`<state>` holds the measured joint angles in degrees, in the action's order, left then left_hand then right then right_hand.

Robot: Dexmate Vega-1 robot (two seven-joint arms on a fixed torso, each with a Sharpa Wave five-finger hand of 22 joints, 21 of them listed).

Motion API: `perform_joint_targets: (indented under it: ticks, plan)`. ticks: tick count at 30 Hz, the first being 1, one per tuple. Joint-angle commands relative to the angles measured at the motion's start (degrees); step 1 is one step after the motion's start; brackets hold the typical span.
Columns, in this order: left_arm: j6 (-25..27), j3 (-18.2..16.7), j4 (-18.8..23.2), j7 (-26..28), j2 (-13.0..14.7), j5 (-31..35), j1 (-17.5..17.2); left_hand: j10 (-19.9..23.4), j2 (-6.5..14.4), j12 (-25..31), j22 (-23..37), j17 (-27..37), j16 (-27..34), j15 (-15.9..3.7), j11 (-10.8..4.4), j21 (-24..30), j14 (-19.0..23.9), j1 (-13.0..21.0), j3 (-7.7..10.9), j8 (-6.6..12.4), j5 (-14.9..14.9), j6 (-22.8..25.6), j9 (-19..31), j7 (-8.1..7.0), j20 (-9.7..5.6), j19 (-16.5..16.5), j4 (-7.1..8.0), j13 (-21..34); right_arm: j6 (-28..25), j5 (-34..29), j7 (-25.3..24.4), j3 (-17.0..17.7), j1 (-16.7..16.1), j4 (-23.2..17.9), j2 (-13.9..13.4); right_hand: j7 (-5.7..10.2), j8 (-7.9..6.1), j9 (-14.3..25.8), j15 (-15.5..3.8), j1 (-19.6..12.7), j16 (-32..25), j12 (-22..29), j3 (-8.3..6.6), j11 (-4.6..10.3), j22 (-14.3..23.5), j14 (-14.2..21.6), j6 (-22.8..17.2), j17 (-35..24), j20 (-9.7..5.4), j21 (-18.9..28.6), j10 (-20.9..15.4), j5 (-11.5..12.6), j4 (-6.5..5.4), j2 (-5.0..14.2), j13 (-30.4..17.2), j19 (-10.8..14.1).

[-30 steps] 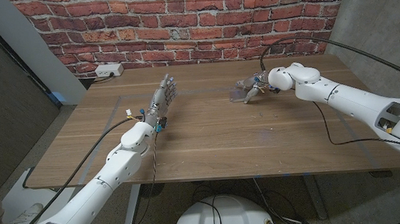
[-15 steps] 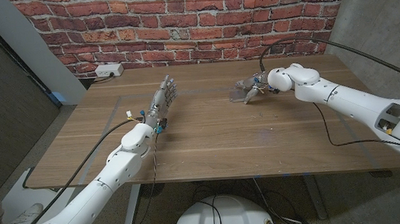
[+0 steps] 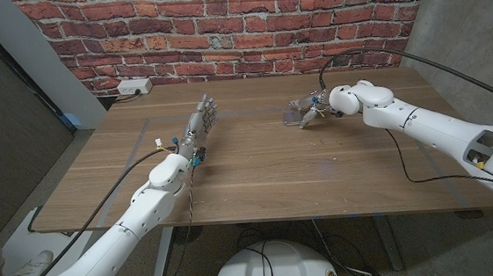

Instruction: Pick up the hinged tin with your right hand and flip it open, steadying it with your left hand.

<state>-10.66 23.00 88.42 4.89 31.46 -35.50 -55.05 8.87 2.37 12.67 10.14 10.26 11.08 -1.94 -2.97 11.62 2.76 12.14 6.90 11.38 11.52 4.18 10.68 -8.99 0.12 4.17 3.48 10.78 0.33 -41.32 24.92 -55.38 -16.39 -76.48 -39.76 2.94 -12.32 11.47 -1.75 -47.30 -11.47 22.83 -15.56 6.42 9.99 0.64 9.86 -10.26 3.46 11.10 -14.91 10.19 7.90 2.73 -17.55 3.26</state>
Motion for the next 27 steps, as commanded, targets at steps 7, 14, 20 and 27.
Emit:
perform_joint_targets:
  ticks: [7, 14, 20, 27]
  plan:
    - [-0.32, -0.02, 0.21, 0.27, -0.26, -0.11, -0.50, 0.55, 0.37, -0.28, 0.15, 0.29, -0.25, -2.35, -0.23, -0.27, 0.45, 0.00, -0.43, -0.10, -0.19, -0.32, 0.08, -0.31, 0.17, -0.13, 0.05, 0.32, -0.42, -0.94, -3.02, 0.23, -1.21, 0.11, -0.01, 2.27, -0.73, 0.08, -4.83, -3.65, -0.31, 1.97, -1.09, 5.21, 0.29, 2.10, 1.65, -0.20, -1.41, 0.59, -4.68, 0.26, 0.98, 2.59, -1.72, 1.53]
    - [-0.33, 0.09, 0.19, 0.36, -0.35, 0.02, -0.47, 0.55, 0.38, -0.31, 0.15, 0.30, -0.23, -2.35, -0.14, -0.26, 0.51, -0.04, -0.49, -0.13, -0.19, -0.40, 0.08, -0.40, 0.20, -0.13, 0.09, 0.32, -0.47, -0.73, -4.23, 0.71, -1.80, -0.22, -0.38, 3.07, -1.16, 0.05, -6.13, -5.39, -0.49, 3.93, -1.24, 5.88, 0.34, 3.86, -0.12, -0.31, -1.69, 0.75, -6.97, 0.21, 1.05, 3.34, -3.32, 2.59]
    - [-0.38, 0.25, -0.02, 0.22, -0.59, -0.02, -0.28, 0.59, 0.40, -0.32, 0.15, 0.30, -0.22, -2.31, -0.13, -0.25, 0.54, -0.08, -0.54, -0.14, -0.19, -0.41, 0.08, -0.37, 0.21, -0.13, 0.13, 0.32, -0.70, -0.49, -5.09, 1.40, -2.32, -1.04, -0.95, 3.67, -1.61, -0.02, -7.19, -6.26, -0.84, 4.94, -1.67, 6.07, 0.37, 5.24, -1.83, -0.44, -2.58, 0.89, -8.32, 0.33, 0.75, 4.92, -4.17, 3.31]
    - [-0.54, 0.33, -0.02, 0.29, -0.72, 0.09, -0.30, 0.61, 0.41, -0.34, 0.16, 0.30, -0.23, -2.27, -0.12, -0.25, 0.54, -0.13, -0.60, -0.14, -0.19, -0.42, 0.08, -0.30, 0.21, -0.14, 0.17, 0.32, -1.25, 1.70, -6.92, 4.39, -4.62, -5.82, -3.04, 4.18, -1.82, -0.10, -8.69, -6.70, -1.53, 7.13, -1.36, 6.18, 0.40, 8.23, -3.67, -0.54, -3.24, 1.25, -12.28, 0.20, 0.35, 5.67, -5.66, 5.01]
